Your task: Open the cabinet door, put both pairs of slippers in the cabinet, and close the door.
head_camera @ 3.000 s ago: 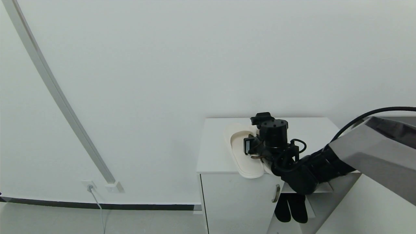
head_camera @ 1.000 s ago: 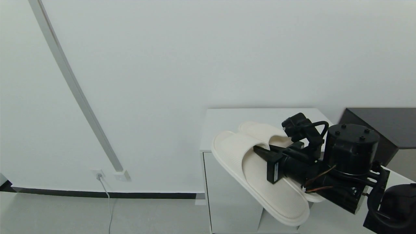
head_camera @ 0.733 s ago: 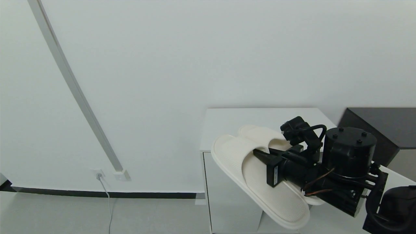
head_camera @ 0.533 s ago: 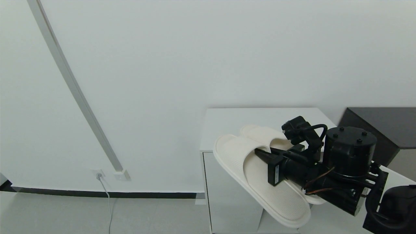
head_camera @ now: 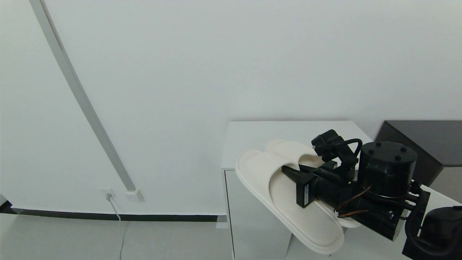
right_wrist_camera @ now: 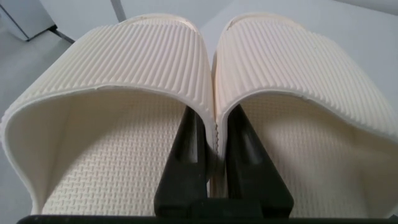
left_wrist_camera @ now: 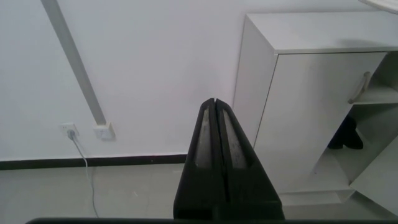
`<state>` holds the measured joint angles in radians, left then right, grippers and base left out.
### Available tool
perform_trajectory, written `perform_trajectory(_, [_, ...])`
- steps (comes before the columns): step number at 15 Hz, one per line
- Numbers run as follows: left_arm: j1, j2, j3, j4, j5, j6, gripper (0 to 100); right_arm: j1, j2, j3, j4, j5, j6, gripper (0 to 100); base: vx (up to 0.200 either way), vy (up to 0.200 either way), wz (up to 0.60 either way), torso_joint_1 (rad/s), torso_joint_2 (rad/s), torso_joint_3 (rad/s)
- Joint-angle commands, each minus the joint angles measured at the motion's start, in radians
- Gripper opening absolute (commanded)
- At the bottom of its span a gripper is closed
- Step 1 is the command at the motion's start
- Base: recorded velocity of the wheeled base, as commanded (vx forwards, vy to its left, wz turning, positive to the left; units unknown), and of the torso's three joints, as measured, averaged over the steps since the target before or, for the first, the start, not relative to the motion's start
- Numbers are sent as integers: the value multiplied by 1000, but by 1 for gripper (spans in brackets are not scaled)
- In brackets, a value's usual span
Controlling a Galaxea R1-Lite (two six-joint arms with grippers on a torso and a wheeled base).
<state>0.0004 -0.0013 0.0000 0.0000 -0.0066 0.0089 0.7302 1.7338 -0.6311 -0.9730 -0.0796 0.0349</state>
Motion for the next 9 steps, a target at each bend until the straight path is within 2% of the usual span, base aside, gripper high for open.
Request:
perform_trajectory(1, [1,1,0,0,0,0,0,0,6,1,0,0,0,0,0,-200,0,-7,-2,12])
perform_trajectory(9, [1,1,0,0,0,0,0,8,3,1,-3,7,0,0,0,-200,0,2,4,3])
